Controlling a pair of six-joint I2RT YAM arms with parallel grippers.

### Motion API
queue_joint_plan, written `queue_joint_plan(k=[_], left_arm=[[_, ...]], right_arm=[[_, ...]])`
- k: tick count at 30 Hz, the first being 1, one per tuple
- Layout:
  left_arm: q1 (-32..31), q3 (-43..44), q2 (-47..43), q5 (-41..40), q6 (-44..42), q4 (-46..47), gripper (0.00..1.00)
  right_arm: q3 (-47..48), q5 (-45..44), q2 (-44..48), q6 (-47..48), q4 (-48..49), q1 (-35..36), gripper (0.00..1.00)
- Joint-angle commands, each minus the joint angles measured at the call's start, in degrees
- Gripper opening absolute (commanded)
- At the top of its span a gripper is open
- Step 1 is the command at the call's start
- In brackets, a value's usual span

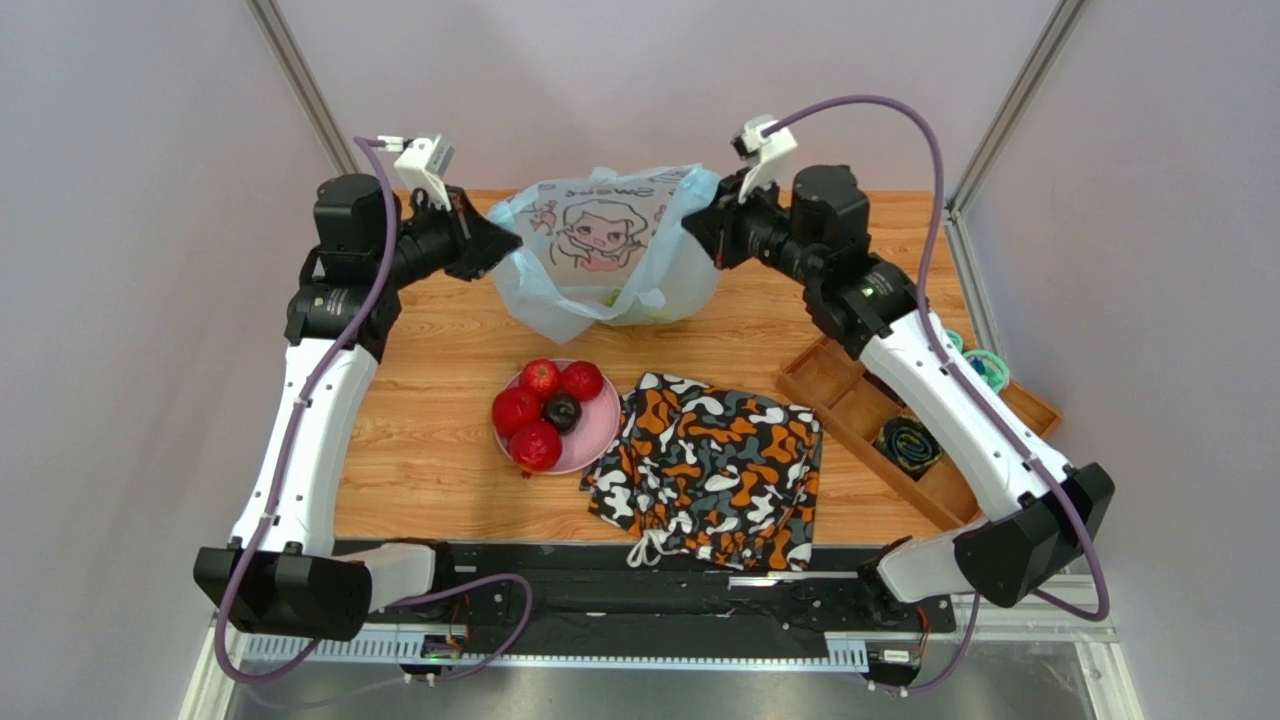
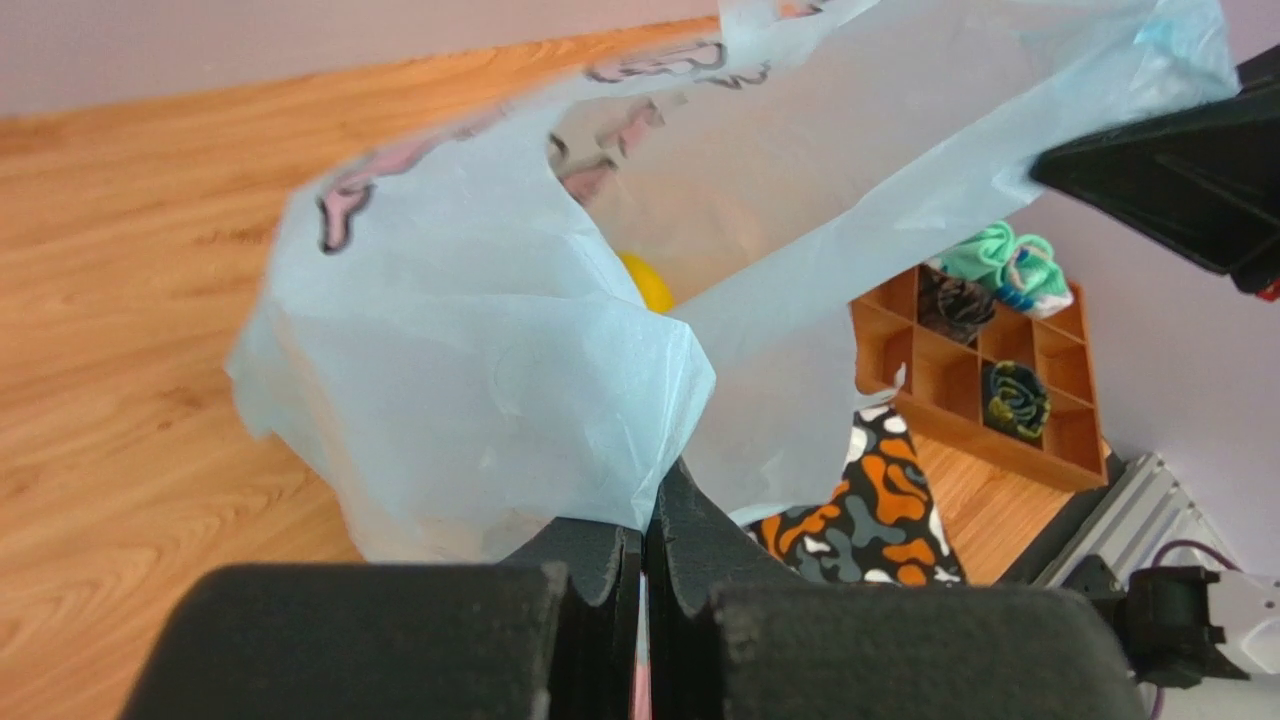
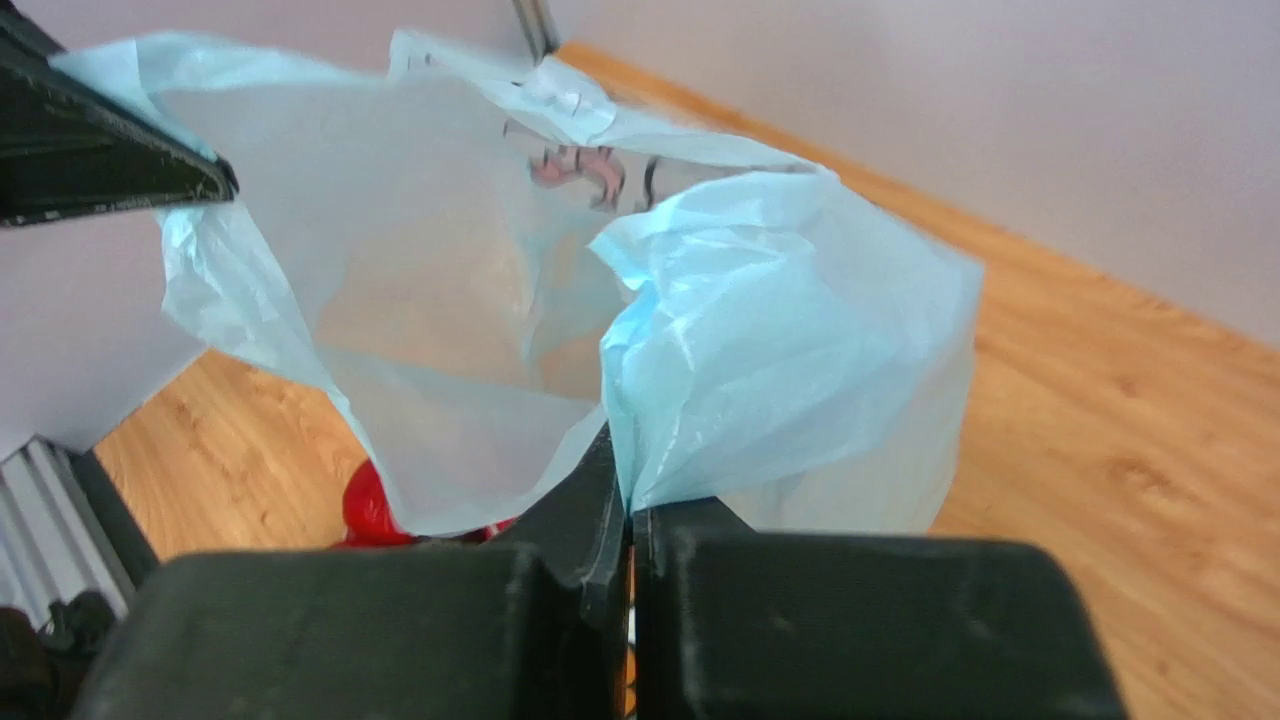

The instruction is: Place the fruits into the plastic bag

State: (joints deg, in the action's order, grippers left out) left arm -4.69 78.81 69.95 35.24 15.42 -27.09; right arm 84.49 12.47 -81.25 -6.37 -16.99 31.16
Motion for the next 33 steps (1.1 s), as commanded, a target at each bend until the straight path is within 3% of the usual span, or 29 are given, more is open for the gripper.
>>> queue_joint_plan(k=[1, 7, 14, 17, 18, 21, 24, 28, 29, 33], left_arm=[[0.3, 2.4, 0.8, 2.9, 2.7, 3.5, 0.00], [0.5, 1.0, 7.8, 6.3, 1.6, 3.2, 0.00], [0.5, 1.3, 10.1, 8.0, 2.1, 4.2, 0.00], [0.5, 1.3, 9.7, 8.1, 2.0, 4.3, 0.00], [0.5, 1.2, 9.6, 8.1, 2.1, 4.3, 0.00], [0.5, 0.6, 9.1, 8.1, 1.9, 4.7, 0.00], [0.5, -0.2, 8.3, 8.2, 2.0, 4.9, 0.00], [0.5, -1.9, 6.4, 7.8, 1.9, 4.9, 0.00], [0.5, -2.2, 5.6, 7.6, 1.7, 4.9, 0.00], [0.5, -3.4, 3.7, 6.3, 1.1, 4.7, 0.00]], right_arm=[[2.6, -3.2, -0.6, -0.4, 0.6, -2.7, 0.00], [-2.0, -3.7, -6.3, -3.1, -0.2, -5.3, 0.00], [-1.4, -4.9, -4.1, -2.4, -3.5, -5.3, 0.04], [-0.6, -4.5, -2.7, -2.8, -5.0, -5.2, 0.21], [-0.6, -4.3, -1.6, -2.9, -5.1, -5.2, 0.37], [-1.3, -3.9, 0.6, -3.6, -5.2, -5.0, 0.63], [-1.9, -6.7, 4.6, -3.4, -6.0, -3.5, 0.71], [-6.6, -13.2, 14.2, -2.5, -3.1, 2.7, 0.72], [-7.4, -17.1, 15.5, -2.2, -2.3, 4.5, 0.73], [-9.2, -19.1, 17.0, -2.6, 0.3, 12.7, 0.72]])
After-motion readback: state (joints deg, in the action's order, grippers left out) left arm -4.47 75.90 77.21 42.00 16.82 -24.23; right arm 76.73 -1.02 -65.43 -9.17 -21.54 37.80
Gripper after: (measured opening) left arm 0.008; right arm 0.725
